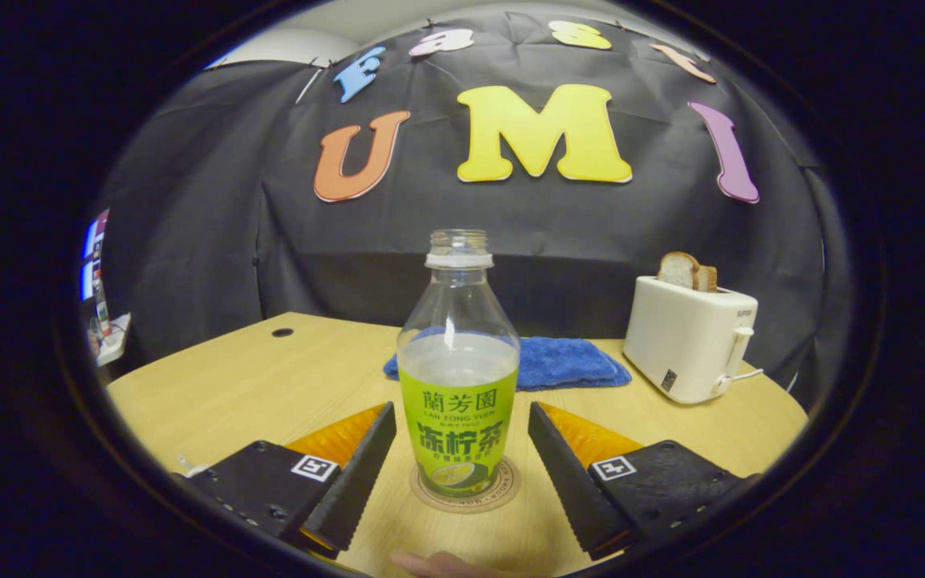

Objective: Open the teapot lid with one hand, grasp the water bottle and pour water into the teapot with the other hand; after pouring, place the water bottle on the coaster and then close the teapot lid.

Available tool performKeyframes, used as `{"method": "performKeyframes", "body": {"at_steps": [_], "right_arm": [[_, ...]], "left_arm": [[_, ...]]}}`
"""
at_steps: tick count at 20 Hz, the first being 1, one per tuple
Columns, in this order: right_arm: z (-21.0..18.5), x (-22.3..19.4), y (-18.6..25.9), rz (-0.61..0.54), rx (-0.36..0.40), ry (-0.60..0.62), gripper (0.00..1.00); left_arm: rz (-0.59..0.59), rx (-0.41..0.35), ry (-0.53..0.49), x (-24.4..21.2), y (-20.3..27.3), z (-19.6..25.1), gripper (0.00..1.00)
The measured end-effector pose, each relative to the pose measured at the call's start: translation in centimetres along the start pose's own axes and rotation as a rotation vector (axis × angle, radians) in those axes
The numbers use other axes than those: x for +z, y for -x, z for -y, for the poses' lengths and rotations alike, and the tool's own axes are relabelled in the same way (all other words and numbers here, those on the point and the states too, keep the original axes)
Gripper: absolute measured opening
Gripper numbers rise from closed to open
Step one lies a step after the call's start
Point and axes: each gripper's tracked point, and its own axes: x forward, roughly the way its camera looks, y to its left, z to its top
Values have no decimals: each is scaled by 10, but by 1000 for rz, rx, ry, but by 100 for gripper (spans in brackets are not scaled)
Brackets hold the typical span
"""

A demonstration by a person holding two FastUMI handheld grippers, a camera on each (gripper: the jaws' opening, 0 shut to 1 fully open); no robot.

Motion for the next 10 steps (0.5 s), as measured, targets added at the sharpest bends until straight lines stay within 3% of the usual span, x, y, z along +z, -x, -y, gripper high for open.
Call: {"method": "performKeyframes", "body": {"at_steps": [3,10], "right_arm": [[10,-5,39,-5,-2,-16,98],[67,-18,144,41,-76,80,97]], "left_arm": [[24,-6,-5,6,-1,9,5],[129,-37,27,28,-8,30,5]]}}
